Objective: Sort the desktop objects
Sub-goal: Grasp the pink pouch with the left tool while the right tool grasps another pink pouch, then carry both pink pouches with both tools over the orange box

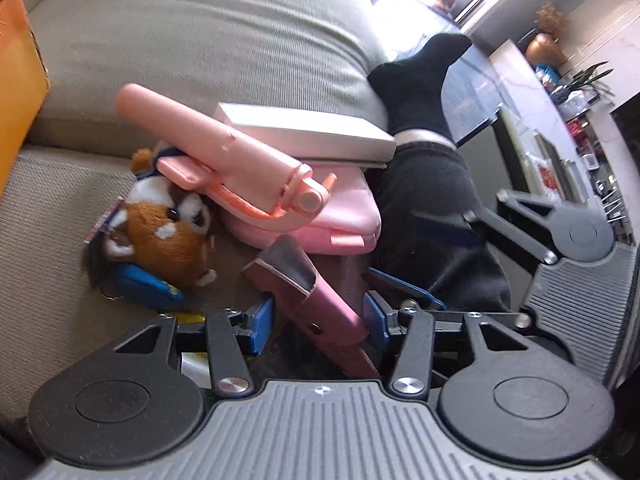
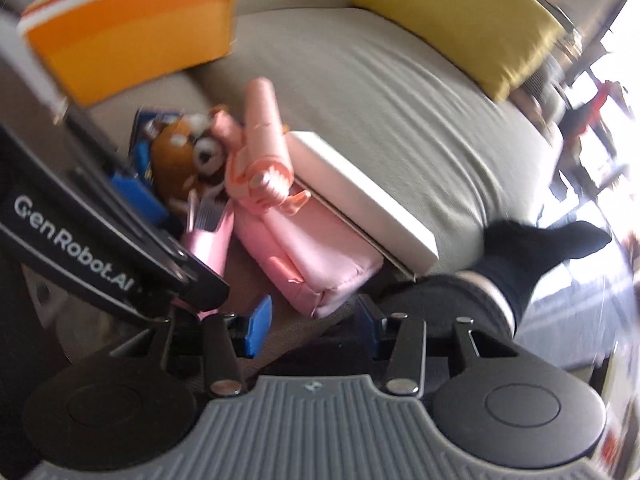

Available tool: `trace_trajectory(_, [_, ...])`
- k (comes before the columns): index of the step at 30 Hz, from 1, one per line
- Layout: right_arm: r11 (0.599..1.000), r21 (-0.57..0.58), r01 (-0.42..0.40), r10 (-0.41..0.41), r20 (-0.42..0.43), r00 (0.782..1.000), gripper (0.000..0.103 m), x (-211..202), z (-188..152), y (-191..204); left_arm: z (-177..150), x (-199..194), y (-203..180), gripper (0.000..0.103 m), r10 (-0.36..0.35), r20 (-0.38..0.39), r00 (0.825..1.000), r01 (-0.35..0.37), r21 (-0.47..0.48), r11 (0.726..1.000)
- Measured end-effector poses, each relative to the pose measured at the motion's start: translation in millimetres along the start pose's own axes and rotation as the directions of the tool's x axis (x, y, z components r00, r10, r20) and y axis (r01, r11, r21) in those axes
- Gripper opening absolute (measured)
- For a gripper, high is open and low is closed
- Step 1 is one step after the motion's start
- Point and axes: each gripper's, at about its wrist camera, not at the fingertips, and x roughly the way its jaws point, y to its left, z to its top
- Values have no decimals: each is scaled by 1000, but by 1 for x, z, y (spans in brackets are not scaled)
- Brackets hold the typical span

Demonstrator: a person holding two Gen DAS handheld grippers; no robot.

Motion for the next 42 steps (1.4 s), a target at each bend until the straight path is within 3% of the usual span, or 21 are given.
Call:
trace_trajectory(5, [965, -261, 17, -10, 30, 1000, 49, 9, 0, 14, -2, 12, 1, 53, 5, -20, 1000, -5, -18, 1000])
trace_trajectory(10, [940, -339, -44, 65, 51, 997, 50, 9, 7, 14, -2, 10, 11, 44, -5, -18, 1000, 4, -42, 999])
trace_trajectory(15, [885, -465, -13, 22, 12, 1000, 49, 8, 9, 16, -4, 3, 23, 37, -39, -21, 999, 38, -64, 997])
trace_trajectory(18, [882, -470, -25, 27, -3, 1000, 49, 15, 9, 17, -6, 1, 25, 37, -50, -10, 999, 49, -69, 996])
trace_trajectory(21, [855, -519, -9, 10, 0, 1000, 47, 26, 5, 29, -7, -4, 25, 36, -55, 1, 998, 55, -65, 996])
trace_trajectory(24, [830, -556, 38, -38, 12, 999, 37, 35, 0, 37, -7, -12, 29, 36, -51, 22, 998, 52, -77, 996])
trace_trajectory(26, [838, -544, 42, -45, 8, 999, 32, 34, 0, 37, -6, -18, 30, 34, -49, 40, 998, 52, -83, 995])
trace_trajectory(35, [842, -539, 29, -23, 18, 1000, 22, -20, 4, 49, -19, -52, 33, 28, -57, 114, 992, 66, -77, 995])
trace_trajectory(42, [876, -482, 13, -17, -3, 1000, 20, -64, 3, 56, -36, -86, 39, 27, -53, 184, 982, 67, -69, 995])
